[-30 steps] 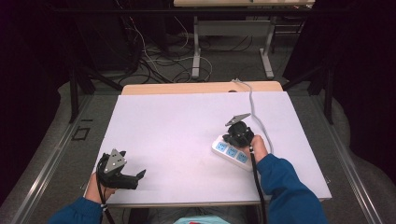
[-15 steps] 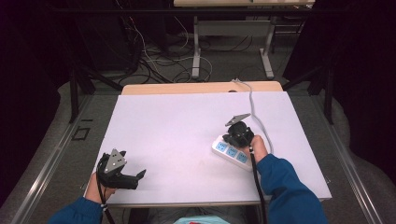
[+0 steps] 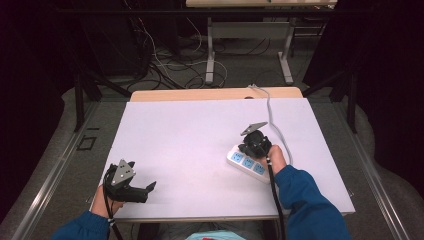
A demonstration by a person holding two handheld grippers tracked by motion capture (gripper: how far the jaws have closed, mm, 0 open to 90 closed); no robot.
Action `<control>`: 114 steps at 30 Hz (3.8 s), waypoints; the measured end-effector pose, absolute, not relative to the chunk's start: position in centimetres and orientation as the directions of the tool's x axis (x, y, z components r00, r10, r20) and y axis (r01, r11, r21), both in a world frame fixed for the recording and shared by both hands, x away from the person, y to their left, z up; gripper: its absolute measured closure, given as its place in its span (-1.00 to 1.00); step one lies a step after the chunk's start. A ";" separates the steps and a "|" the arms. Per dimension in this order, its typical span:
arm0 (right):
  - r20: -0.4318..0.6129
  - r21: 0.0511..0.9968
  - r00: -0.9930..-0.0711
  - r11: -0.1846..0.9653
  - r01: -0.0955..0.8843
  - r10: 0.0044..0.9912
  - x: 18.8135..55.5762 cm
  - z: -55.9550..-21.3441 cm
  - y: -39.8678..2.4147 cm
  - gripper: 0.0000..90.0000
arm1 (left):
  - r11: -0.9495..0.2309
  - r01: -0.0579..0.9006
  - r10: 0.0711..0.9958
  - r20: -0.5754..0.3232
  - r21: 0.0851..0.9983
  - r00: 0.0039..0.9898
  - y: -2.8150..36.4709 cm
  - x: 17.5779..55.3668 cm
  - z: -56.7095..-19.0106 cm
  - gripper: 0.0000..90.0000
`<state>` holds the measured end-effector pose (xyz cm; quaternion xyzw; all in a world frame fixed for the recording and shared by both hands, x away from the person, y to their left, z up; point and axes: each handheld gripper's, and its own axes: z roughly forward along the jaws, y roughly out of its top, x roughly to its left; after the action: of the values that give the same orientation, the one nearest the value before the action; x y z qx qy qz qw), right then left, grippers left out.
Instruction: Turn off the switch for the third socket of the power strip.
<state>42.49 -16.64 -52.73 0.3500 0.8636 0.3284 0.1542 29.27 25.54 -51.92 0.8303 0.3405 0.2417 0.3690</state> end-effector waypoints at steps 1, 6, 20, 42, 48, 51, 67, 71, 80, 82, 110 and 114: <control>-0.040 0.676 -0.710 0.543 0.499 0.703 42.5 -52.7 -16.7 1.00 | -0.496 0.387 0.744 0.150 0.777 0.652 25.5 29.3 -51.9 -0.99; -0.037 0.674 -0.709 0.542 0.502 0.704 42.5 -52.7 -16.5 1.00 | -0.495 0.386 0.745 0.151 0.779 0.650 25.5 29.2 -51.9 -0.99; -0.045 0.698 -0.694 0.520 0.493 0.718 42.1 -52.2 -16.5 0.59 | -0.489 0.389 0.746 0.143 0.780 0.651 25.6 29.2 -51.9 -0.99; 0.000 0.778 -0.720 0.452 0.437 0.694 39.2 -49.3 -19.1 -0.88 | -0.481 0.395 0.750 0.134 0.782 0.648 25.6 29.2 -51.9 -0.99; -0.003 0.785 -0.721 0.448 0.427 0.693 38.2 -48.8 -19.8 -0.97 | -0.485 0.396 0.749 0.137 0.780 0.648 25.7 29.2 -51.9 -0.99; -0.010 0.792 -0.720 0.446 0.418 0.694 37.6 -48.6 -20.1 -0.98 | -0.485 0.396 0.749 0.137 0.780 0.648 25.7 29.2 -51.9 -0.99; -0.028 0.800 -0.707 0.440 0.408 0.706 35.2 -48.8 -21.8 -1.00 | -0.481 0.398 0.752 0.134 0.781 0.645 25.7 29.2 -51.9 -0.99; -0.026 0.808 -0.696 0.425 0.409 0.718 34.7 -48.8 -22.6 -1.00 | -0.482 0.399 0.752 0.134 0.780 0.646 25.7 29.2 -51.9 -0.99; -0.022 0.808 -0.679 0.413 0.420 0.734 33.7 -49.3 -23.9 -1.00 | -0.483 0.399 0.752 0.135 0.780 0.646 25.7 29.2 -51.9 -0.99; -0.021 0.805 -0.669 0.410 0.429 0.743 33.4 -49.4 -24.1 -1.00 | -0.482 0.399 0.752 0.134 0.780 0.645 25.7 29.2 -51.9 -0.99; -0.035 0.796 -0.622 0.398 0.455 0.782 31.5 -50.6 -26.9 -1.00 | -0.491 0.390 0.750 0.149 0.779 0.645 25.7 29.2 -51.9 -0.99; -0.027 0.799 -0.617 0.388 0.459 0.786 31.3 -50.7 -27.1 -1.00 | -0.491 0.392 0.749 0.148 0.778 0.646 25.7 29.2 -51.9 -0.99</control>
<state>31.27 -27.06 -50.73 0.3857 0.8070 0.3966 0.2064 29.19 25.70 -51.92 0.8288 0.3441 0.2425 0.3687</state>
